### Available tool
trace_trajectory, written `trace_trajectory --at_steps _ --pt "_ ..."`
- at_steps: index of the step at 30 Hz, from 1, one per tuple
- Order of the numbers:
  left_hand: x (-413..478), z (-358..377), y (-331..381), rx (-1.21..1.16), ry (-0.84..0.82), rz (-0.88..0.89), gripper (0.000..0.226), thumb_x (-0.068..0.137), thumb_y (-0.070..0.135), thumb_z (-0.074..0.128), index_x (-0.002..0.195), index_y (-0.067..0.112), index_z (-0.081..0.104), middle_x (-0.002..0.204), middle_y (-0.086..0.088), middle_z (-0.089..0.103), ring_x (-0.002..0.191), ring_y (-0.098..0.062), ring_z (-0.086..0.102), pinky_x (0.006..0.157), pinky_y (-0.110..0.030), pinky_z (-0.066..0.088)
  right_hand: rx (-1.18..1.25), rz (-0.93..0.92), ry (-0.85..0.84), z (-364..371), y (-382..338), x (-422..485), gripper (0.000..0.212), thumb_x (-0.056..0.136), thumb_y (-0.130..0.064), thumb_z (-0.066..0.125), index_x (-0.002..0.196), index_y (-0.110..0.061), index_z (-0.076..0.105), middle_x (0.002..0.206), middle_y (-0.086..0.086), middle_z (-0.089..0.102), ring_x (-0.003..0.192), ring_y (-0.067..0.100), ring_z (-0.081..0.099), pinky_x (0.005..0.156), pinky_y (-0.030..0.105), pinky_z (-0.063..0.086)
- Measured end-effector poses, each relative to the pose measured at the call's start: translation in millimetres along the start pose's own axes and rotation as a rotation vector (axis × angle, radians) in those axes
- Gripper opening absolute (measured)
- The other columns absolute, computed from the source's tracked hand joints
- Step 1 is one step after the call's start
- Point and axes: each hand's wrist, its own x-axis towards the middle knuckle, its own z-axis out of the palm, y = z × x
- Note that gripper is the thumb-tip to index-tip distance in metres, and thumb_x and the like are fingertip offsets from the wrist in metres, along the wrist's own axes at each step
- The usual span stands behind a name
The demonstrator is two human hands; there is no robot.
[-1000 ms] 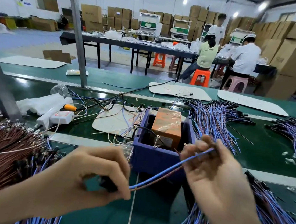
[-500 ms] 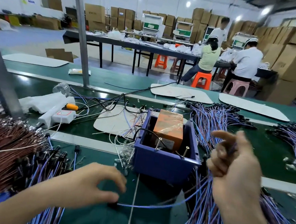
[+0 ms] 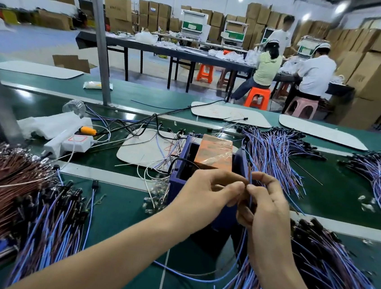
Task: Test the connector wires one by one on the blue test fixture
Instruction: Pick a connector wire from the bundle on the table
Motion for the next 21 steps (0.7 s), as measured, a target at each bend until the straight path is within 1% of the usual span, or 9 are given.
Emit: trace_trajectory --at_steps 3,5,7,11,13,15,17,19,21 --pt "2.3 5.1 -1.6 -0.129 0.023 -0.064 0.006 0.090 0.006 0.061 0.091 0.003 0.067 0.060 0.005 0.063 0.053 0.002 0.055 0.057 -0.009 0.044 0.004 0.008 -0.022 -0.6 2.6 0.0 0.022 0.094 0.002 0.038 0.084 -0.017 0.045 0.047 -0.005 0.048 0.038 0.008 0.030 0.035 0.017 0.024" --pt "2.5 5.8 -3.0 -0.246 0.062 -0.109 0.007 0.090 0.004 0.060 0.085 0.002 0.063 0.060 0.002 0.065 0.053 -0.004 0.061 0.051 -0.013 0.047 -0.014 -0.018 -0.051 0.0 3.9 -1.2 0.023 0.094 0.004 0.040 0.082 -0.016 0.045 0.048 -0.005 0.044 0.039 0.010 0.032 0.036 0.019 0.026" --pt "2.7 4.7 -7.1 -0.295 0.112 -0.098 0.012 0.092 0.004 0.057 0.080 0.002 0.059 0.062 -0.005 0.064 0.050 -0.016 0.059 0.047 -0.023 0.050 -0.063 -0.074 -0.076 0.9 5.4 -3.2 0.022 0.095 0.005 0.043 0.083 -0.013 0.046 0.050 -0.003 0.050 0.040 0.012 0.040 0.037 0.021 0.035" --pt "2.8 -8.2 -19.0 -0.343 0.242 -0.074 0.016 0.098 0.007 0.045 0.083 0.008 0.051 0.068 -0.005 0.067 0.065 -0.022 0.067 0.064 -0.030 0.058 -0.219 -0.170 -0.060 -5.9 9.2 -1.7 0.018 0.098 0.000 0.044 0.089 -0.016 0.045 0.075 0.005 0.072 0.051 0.014 0.054 0.050 0.022 0.048" --pt "1.2 -23.0 -24.1 -0.356 0.252 -0.110 0.016 0.099 0.008 0.043 0.084 0.009 0.048 0.057 -0.002 0.059 0.047 -0.016 0.059 0.050 -0.028 0.055 -0.267 -0.171 -0.033 -17.3 11.1 5.5 0.018 0.098 -0.001 0.044 0.090 -0.018 0.043 0.079 0.007 0.073 0.047 0.013 0.051 0.046 0.021 0.045" --pt "-0.2 -41.7 -33.5 -0.194 0.234 -0.153 0.016 0.097 0.010 0.048 0.082 0.009 0.051 0.052 0.002 0.050 0.037 -0.009 0.042 0.038 -0.021 0.041 -0.318 -0.135 -0.025 -31.4 14.5 14.2 0.016 0.097 -0.001 0.048 0.089 -0.015 0.046 0.077 0.006 0.073 0.041 0.012 0.042 0.039 0.019 0.038" --pt "-0.2 -57.6 -44.9 0.155 0.238 -0.176 0.017 0.094 0.014 0.055 0.078 0.012 0.057 0.048 0.010 0.046 0.039 -0.006 0.036 0.040 -0.018 0.032 -0.389 -0.098 -0.006 -44.6 20.3 22.0 0.014 0.093 -0.003 0.056 0.085 -0.015 0.055 0.072 0.006 0.073 0.041 0.010 0.035 0.039 0.018 0.033" --pt "1.1 -65.2 -53.0 0.418 0.281 -0.155 0.018 0.090 0.017 0.060 0.072 0.018 0.062 0.049 0.011 0.050 0.044 -0.005 0.041 0.047 -0.020 0.033 -0.462 -0.075 0.012 -51.3 26.1 27.1 0.014 0.089 -0.004 0.062 0.081 -0.016 0.062 0.069 0.004 0.072 0.042 0.005 0.040 0.042 0.015 0.034" --pt "1.6 -65.7 -55.7 0.506 0.314 -0.127 0.017 0.087 0.020 0.063 0.070 0.021 0.064 0.060 0.008 0.061 0.054 -0.007 0.052 0.057 -0.022 0.041 -0.501 -0.049 0.022 -52.0 30.3 29.5 0.014 0.086 -0.005 0.064 0.078 -0.017 0.066 0.067 0.003 0.071 0.044 0.000 0.047 0.048 0.017 0.036"
